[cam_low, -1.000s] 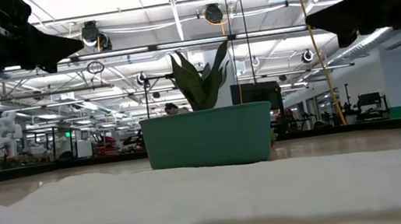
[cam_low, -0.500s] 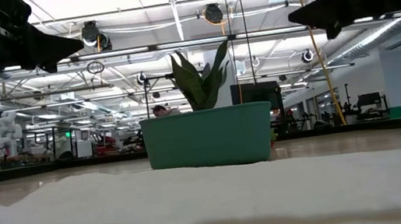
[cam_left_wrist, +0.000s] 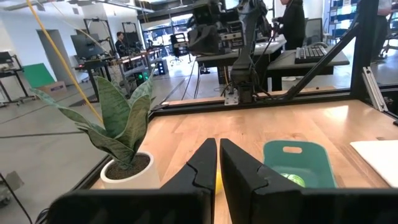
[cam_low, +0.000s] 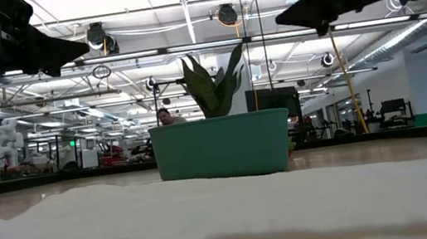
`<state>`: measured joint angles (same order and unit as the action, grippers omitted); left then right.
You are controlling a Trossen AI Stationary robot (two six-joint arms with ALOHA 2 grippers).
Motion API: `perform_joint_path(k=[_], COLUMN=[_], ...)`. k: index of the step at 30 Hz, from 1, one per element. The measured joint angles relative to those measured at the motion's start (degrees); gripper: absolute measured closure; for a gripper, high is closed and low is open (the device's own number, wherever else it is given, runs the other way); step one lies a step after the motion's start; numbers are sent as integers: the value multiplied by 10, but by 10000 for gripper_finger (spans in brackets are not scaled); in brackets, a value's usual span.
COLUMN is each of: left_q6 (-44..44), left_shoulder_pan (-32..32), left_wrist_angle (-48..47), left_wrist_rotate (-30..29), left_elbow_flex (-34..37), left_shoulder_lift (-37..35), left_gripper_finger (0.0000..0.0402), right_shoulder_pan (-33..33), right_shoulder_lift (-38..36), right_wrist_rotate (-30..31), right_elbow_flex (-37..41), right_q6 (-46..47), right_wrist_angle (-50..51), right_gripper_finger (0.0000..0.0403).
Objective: Pick and placing Produce into tupperware
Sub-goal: Put the red strawberry into the green bin
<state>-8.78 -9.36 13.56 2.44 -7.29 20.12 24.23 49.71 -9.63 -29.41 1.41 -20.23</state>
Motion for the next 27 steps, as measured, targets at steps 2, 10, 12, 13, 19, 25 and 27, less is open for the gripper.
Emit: perform_joint_path(k=[2, 10, 12, 13, 19, 25, 27], left_q6=[0, -1, -1, -1, -3, -12, -12], left_shoulder_pan=[0, 0, 0, 0, 0, 0, 0], left_wrist_angle=[0, 0, 0, 0, 0, -1, -1], left_wrist_rotate=[0, 0, 0, 0, 0, 0, 0], left_elbow_flex=[0, 0, 0, 0, 0, 0, 0], left_shoulder_lift=[0, 0, 0, 0, 0, 1, 1], left_gripper_finger=[376, 376, 376, 376, 376, 376, 376], right_shoulder_pan=[11, 51, 63, 70, 98, 104, 104], right_shoulder_lift=[23, 94, 109, 116, 170, 228, 244], right_wrist_rotate=[-14, -74, -88, -95, -118, -118, -118], right_elbow_flex=[-21, -97, -123, -138, -252, -361, -389], right_q6=[0, 2, 11, 14, 0, -29, -34], right_wrist_angle=[0, 6, 23, 39, 186, 331, 372], right_gripper_finger=[403, 403, 403, 403, 403, 403, 403])
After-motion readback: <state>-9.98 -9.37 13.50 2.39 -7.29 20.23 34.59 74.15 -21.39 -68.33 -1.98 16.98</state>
